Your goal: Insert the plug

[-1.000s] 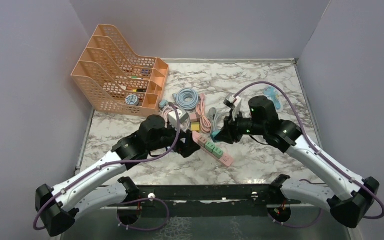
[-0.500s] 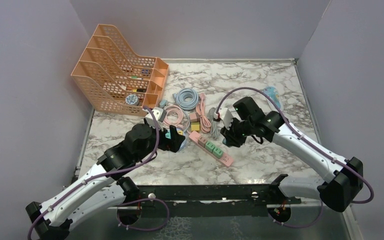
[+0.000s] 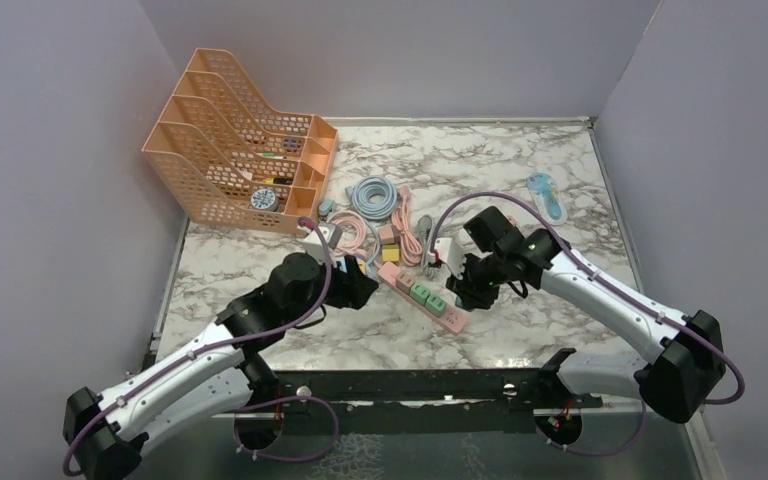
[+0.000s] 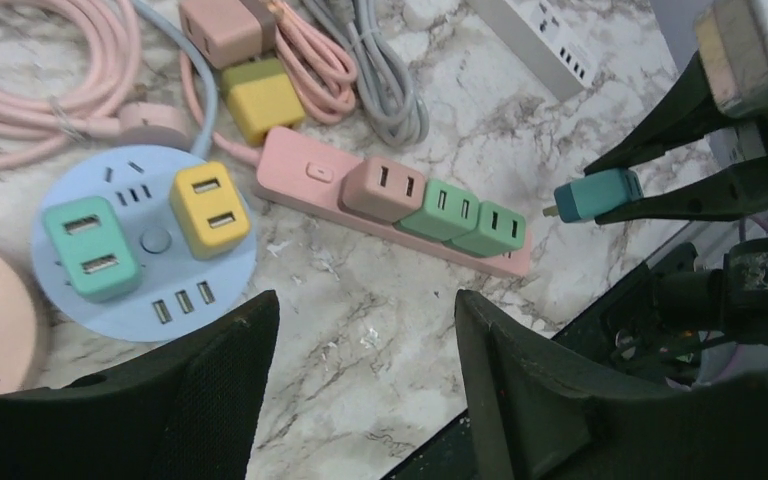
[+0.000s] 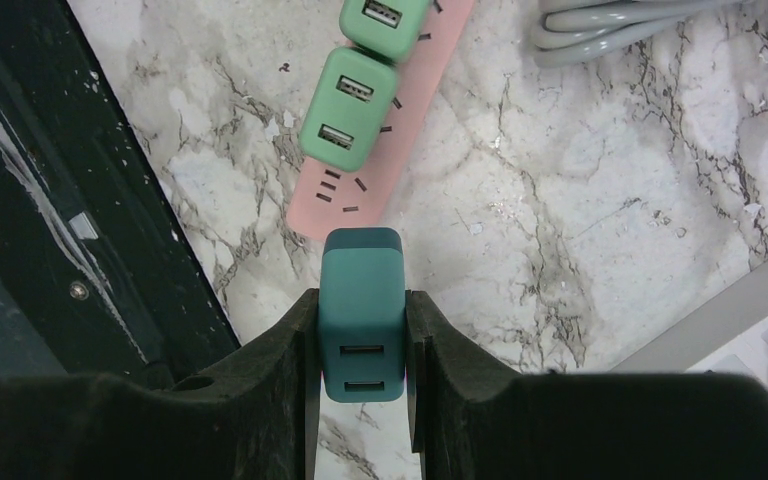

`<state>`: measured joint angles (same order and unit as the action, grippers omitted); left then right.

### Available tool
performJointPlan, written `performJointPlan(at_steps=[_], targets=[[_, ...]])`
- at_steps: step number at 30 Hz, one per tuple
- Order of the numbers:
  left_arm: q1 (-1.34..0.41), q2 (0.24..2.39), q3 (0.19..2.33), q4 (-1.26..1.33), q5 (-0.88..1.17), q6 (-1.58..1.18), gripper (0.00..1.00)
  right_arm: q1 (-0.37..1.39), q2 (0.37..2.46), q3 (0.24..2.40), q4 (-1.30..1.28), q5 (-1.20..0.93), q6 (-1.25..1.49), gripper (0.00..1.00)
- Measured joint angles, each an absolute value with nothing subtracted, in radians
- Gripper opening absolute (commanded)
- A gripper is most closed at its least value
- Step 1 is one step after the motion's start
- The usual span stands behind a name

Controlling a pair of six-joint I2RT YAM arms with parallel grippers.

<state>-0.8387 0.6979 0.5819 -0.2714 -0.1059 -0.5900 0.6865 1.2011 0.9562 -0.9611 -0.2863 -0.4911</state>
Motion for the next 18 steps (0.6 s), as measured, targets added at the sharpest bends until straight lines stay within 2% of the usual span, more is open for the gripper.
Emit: performJointPlan(at_steps=[2, 4, 12, 18], targets=[[-0.839, 0.732, 0.538, -0.224, -0.062, -0.645, 0.51, 0.692, 1.222, 0.960, -0.960, -0.286, -0.499, 0.01], [-0.839, 0.781, 0.501, -0.181, -0.021, -0.710, 0.48, 0.695, 1.244, 0.960, -0.960, -0.286, -0.502, 0.01], [-0.931, 0.957, 0.400, -0.054, 0.005, -0.950, 0.45, 0.699, 1.266, 0.960, -0.959, -0.270, -0.491, 0.02], [-1.002, 1.086, 0.405, 0.038, -0.063, -1.080, 0.31, 0.699, 1.266, 0.960, -0.952, -0.257, -0.476, 0.06]])
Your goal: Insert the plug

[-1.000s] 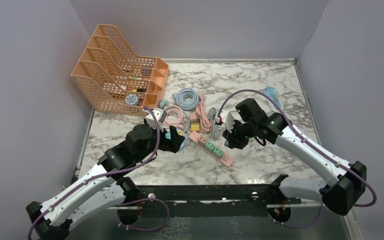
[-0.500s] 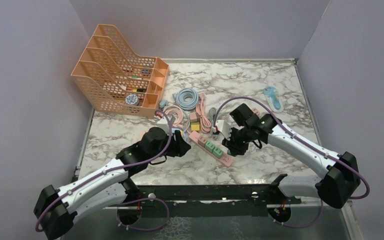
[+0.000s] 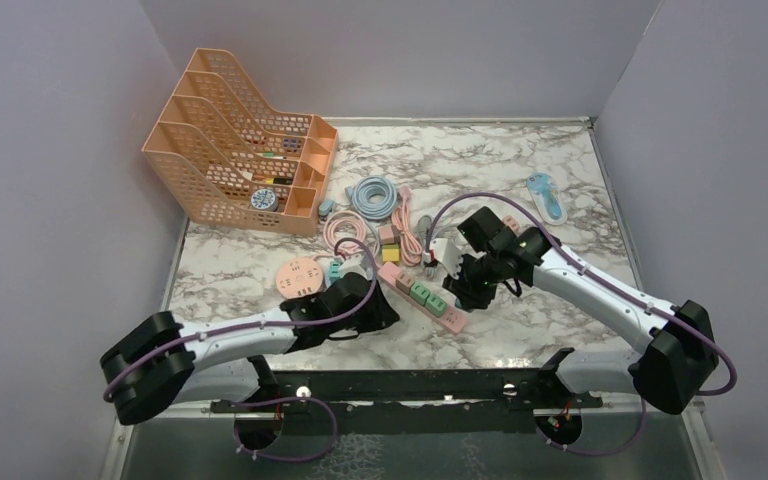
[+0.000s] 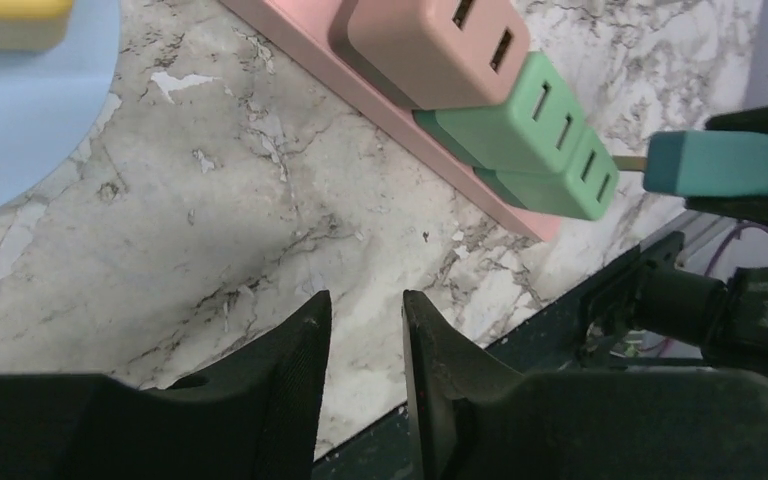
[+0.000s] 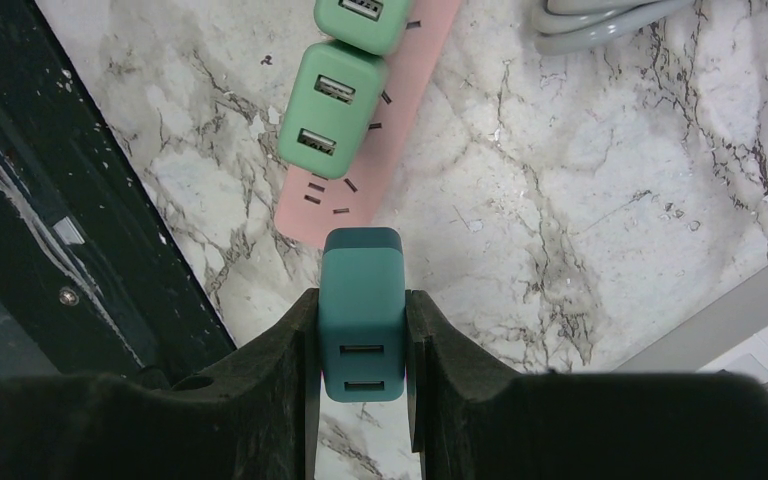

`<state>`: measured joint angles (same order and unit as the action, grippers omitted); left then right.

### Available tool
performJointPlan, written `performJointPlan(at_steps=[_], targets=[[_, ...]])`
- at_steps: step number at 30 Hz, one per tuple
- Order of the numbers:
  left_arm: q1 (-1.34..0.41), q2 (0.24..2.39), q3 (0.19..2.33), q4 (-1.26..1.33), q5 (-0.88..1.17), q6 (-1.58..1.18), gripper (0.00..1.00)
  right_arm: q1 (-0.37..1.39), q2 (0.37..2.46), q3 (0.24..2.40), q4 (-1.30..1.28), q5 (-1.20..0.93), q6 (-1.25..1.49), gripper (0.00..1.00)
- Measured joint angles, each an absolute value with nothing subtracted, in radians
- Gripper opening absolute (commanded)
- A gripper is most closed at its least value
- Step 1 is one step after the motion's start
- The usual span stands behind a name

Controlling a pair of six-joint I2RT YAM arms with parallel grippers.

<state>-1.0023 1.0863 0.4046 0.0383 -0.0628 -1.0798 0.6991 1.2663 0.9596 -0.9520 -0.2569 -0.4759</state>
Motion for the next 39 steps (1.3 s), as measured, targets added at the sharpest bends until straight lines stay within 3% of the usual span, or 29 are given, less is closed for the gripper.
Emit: performJointPlan(at_steps=[6, 22, 39], targets=[[-1.043, 1.291, 0.490, 0.072, -0.139, -1.140, 0.20, 0.699, 1.266, 0.960, -0.948, -0.249, -0.448, 0.07], [-1.076, 1.591, 0.654, 0.176, -0.193, -1.164, 0.17, 0.699, 1.290, 0.966, -0.950, -0.250, -0.440, 0.05], [-1.077, 1.649, 0.673, 0.323, -0.139, -1.224, 0.15, 0.699, 1.303, 0.966, -0.949, -0.237, -0.420, 0.03]])
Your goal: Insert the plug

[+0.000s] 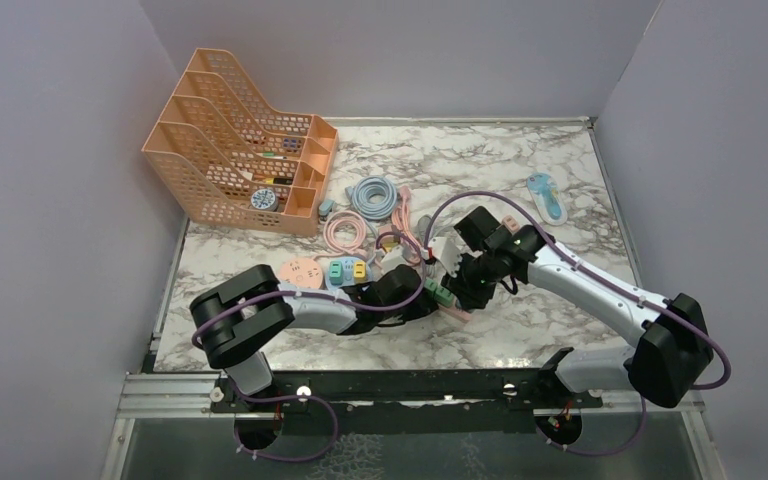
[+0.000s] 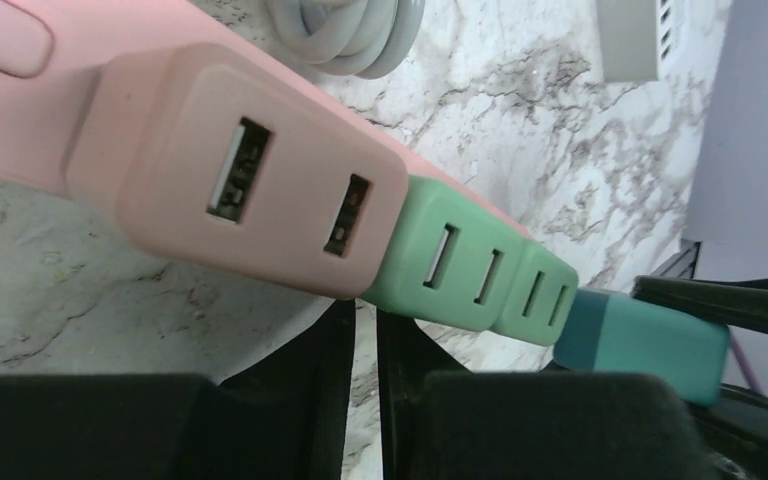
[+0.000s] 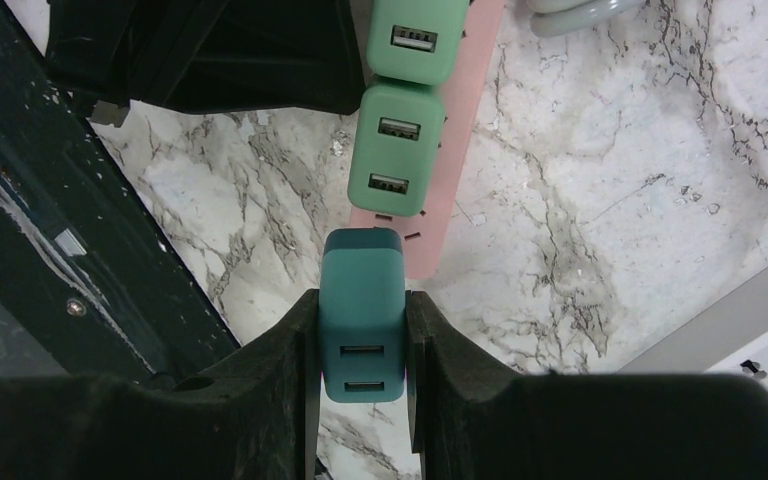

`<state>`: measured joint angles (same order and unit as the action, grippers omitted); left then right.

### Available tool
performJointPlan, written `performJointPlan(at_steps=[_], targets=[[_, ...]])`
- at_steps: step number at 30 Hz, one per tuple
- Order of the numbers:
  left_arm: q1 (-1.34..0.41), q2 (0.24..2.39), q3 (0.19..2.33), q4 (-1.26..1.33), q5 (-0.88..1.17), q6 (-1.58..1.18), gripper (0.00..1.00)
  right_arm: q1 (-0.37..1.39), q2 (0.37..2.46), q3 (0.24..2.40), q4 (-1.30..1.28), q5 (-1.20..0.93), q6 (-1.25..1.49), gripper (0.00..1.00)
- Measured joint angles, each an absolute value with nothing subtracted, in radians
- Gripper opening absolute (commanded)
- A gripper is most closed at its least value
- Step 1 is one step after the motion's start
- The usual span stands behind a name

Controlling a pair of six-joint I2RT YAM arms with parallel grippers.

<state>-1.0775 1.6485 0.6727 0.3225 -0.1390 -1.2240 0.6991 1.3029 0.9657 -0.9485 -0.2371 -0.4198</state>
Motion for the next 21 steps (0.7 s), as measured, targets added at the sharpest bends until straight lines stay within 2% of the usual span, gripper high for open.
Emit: performJointPlan(at_steps=[14, 21], targets=[[-1.073, 1.516, 0.556, 0.378, -0.211, -1.270, 0.15, 0.701, 1.318, 0.985, -0.928, -0.200, -0.397, 0.03], [-1.073, 1.369, 0.562, 0.263, -0.290, -1.251, 0.15, 0.701, 1.354, 0.984, -0.927, -0.200, -0.405, 0.03]])
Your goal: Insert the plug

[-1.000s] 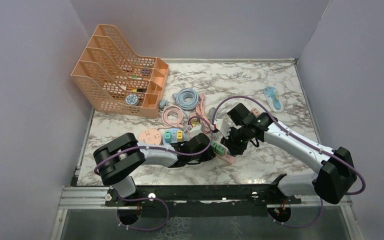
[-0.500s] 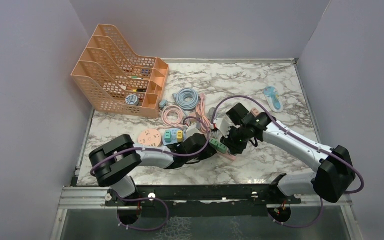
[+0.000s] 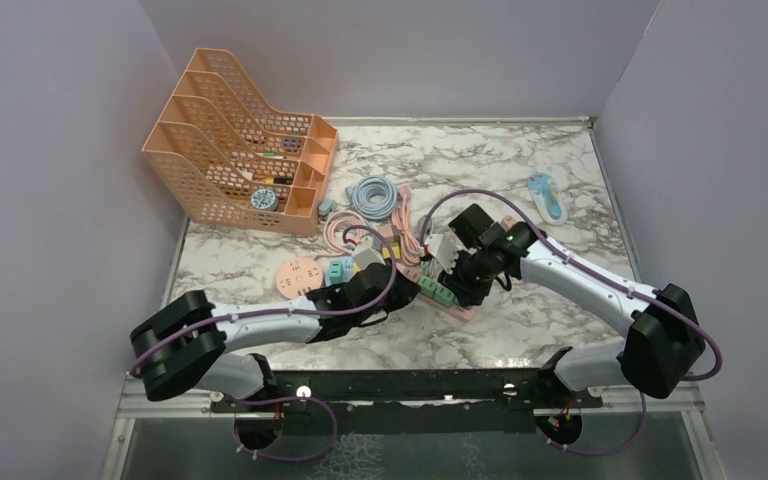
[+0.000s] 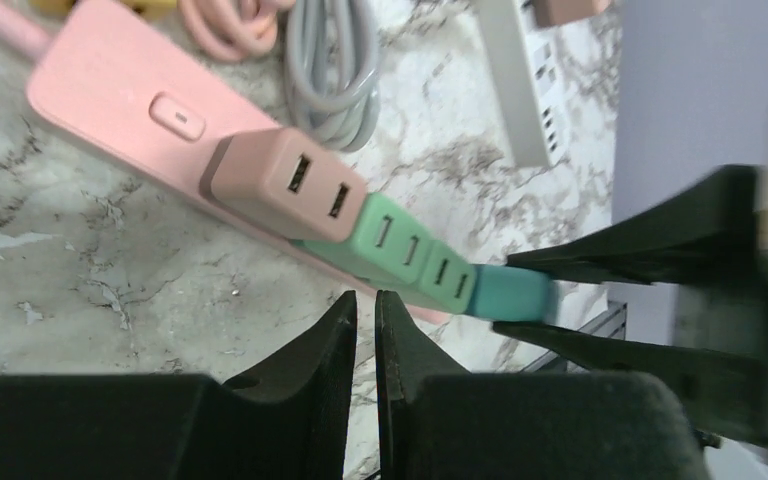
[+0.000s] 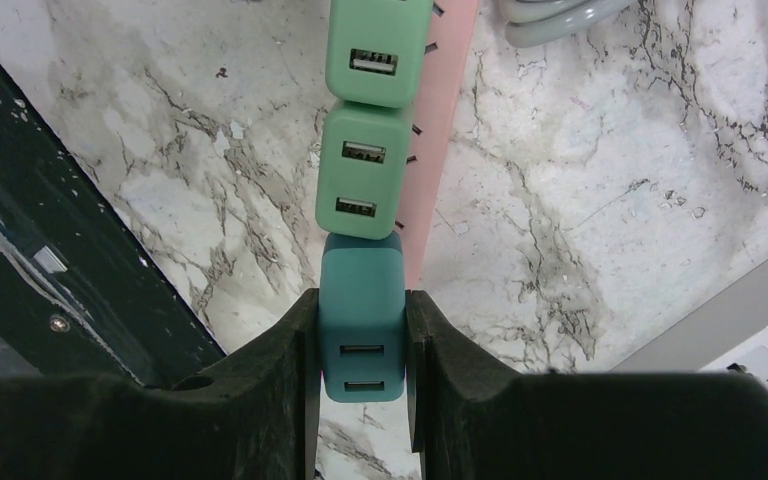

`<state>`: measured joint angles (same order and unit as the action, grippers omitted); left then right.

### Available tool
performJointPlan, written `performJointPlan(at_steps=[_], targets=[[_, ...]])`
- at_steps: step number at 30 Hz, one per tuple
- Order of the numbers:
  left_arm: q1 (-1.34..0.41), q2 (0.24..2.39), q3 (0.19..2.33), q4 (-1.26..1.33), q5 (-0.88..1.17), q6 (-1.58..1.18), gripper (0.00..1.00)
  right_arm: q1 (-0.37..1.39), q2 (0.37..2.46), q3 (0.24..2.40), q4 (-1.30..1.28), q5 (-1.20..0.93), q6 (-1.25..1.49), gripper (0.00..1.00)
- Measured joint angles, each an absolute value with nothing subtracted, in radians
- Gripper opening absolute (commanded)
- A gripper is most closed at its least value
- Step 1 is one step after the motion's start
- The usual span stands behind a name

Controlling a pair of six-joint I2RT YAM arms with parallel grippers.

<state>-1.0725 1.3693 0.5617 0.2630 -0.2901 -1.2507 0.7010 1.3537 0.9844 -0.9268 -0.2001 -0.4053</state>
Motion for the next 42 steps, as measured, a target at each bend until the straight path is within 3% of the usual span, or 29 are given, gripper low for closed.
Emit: performJointPlan(at_steps=[15, 42], targets=[[-1.054, 0.981, 0.644, -0.064, -0.596, -1.169, 0.16, 0.701, 1.431, 0.985, -0.918, -0.202, -0.412, 0.01], [-0.963, 0.838, 0.660, -0.212, -0.729, -1.040, 0.16, 0.721, 1.466, 0.972, -0.878, -0.139, -0.347, 0.01]])
